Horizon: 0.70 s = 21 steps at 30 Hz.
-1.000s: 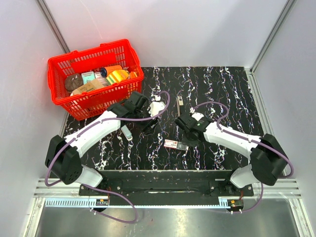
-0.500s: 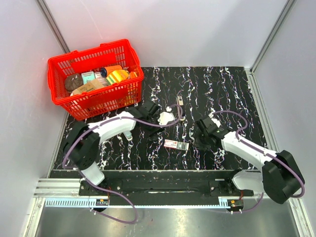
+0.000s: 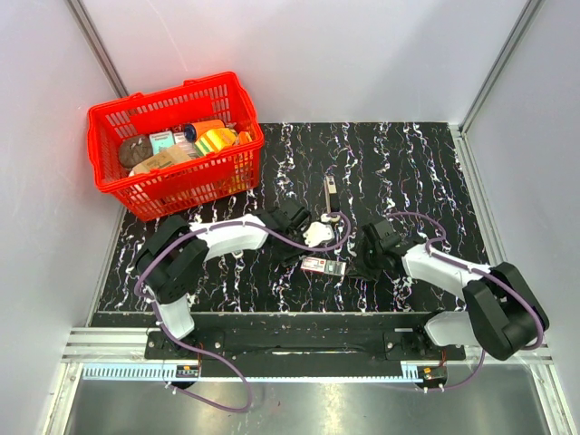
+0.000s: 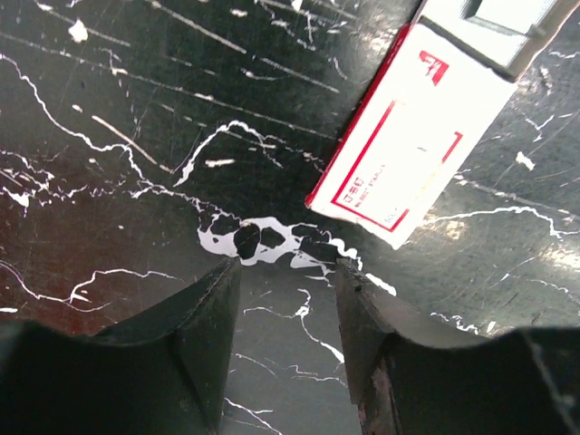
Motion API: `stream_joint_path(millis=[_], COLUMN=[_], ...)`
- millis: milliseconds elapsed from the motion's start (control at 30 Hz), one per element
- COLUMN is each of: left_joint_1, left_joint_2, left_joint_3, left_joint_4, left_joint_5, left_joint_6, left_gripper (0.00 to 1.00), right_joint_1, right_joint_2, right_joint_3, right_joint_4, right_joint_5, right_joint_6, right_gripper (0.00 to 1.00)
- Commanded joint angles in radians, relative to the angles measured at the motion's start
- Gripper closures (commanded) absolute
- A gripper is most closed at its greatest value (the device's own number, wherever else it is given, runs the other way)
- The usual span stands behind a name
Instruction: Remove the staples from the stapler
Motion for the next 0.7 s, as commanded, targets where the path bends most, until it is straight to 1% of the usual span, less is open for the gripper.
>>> stream_joint_path(millis=[0,333,667], left_joint_1=[-0.022,-0.043,-0.046], left_joint_2=[0.016,0.045,0.044], left_joint_3=[0.01,0.034,0.033], left_joint_4=[0.047,0.041,0.041], left_joint_5=[-0.037,-0.039,-0.047], left_joint_6=[0.006,-0.007,-0.008], left_gripper=[0.5,0.5,0.5], right_joint_1=[-0.013,-0.013,-0.013], right_joint_2=[0.018,0.078,0.146], right_joint_3=[-0.004,0.007,0.012], right_joint_4=[0.087,0.125,0.205], right_joint_5=[-0.054,-0.086,-0.16], right_joint_6=[0.005,-0.004,-0.017], right_gripper=[0.78,0.81,0.83])
